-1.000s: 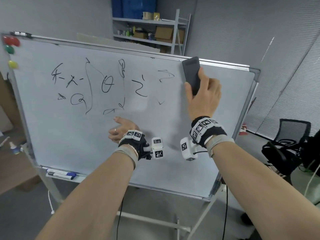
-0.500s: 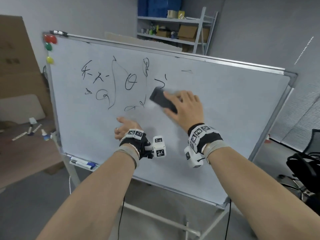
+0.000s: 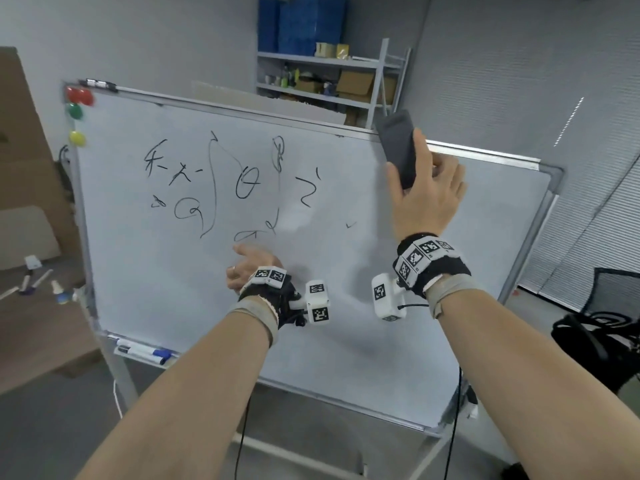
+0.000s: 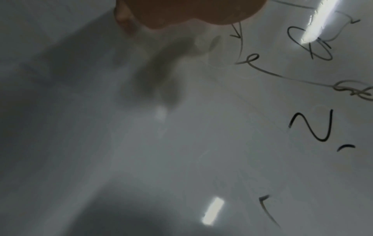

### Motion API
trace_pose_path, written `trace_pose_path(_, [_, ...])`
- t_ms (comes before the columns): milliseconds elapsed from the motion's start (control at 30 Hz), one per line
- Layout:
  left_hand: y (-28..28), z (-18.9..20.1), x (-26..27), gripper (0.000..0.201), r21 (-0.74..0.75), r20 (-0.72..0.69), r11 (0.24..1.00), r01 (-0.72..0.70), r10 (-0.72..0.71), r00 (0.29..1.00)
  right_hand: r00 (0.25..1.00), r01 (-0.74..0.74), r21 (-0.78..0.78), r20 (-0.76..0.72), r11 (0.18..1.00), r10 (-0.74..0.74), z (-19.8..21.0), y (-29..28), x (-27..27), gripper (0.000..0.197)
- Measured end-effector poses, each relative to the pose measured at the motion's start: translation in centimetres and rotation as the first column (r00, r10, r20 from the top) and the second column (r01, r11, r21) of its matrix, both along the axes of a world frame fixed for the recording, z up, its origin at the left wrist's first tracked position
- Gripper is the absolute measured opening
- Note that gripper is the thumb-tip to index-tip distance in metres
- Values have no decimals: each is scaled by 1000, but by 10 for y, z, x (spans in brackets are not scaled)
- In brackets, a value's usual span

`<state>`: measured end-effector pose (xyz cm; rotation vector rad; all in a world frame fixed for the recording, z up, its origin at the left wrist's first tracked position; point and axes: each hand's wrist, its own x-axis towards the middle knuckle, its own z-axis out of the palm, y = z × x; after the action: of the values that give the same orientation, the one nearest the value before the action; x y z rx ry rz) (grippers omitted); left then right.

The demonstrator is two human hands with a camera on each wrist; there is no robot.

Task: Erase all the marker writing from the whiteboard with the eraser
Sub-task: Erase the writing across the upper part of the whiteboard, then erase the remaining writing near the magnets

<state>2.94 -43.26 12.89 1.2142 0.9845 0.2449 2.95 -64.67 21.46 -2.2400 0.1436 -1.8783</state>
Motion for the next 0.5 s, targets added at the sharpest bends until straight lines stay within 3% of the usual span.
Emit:
trace_pose_path(100, [5,-3,3,74,-4,10,1000,-4,4,1000,992,-122,-111,-44,986,117,-3,23,7,53])
trace_pose_path(200, [10,-5,6,73,-27,-2,1000,6,-6,1000,950,-281,-320,-226,905,215,-18,52,11,54])
trace_pose_path(300, [13,-4,6,72,-31,-5,999,18,-19,1000,912,-354,-432,-355,829,204,-37,69,12,56])
trace_pose_path(400, [15,-4,6,72,-32,-10,999,27,-27,1000,940,-291,-469,-300,834,159,-37,60,11,55])
trace_pose_path(500, [14,-4,6,73,-34,-17,999,32,-33,999,990,-116,-283,-107,952,89,-21,33,8,51])
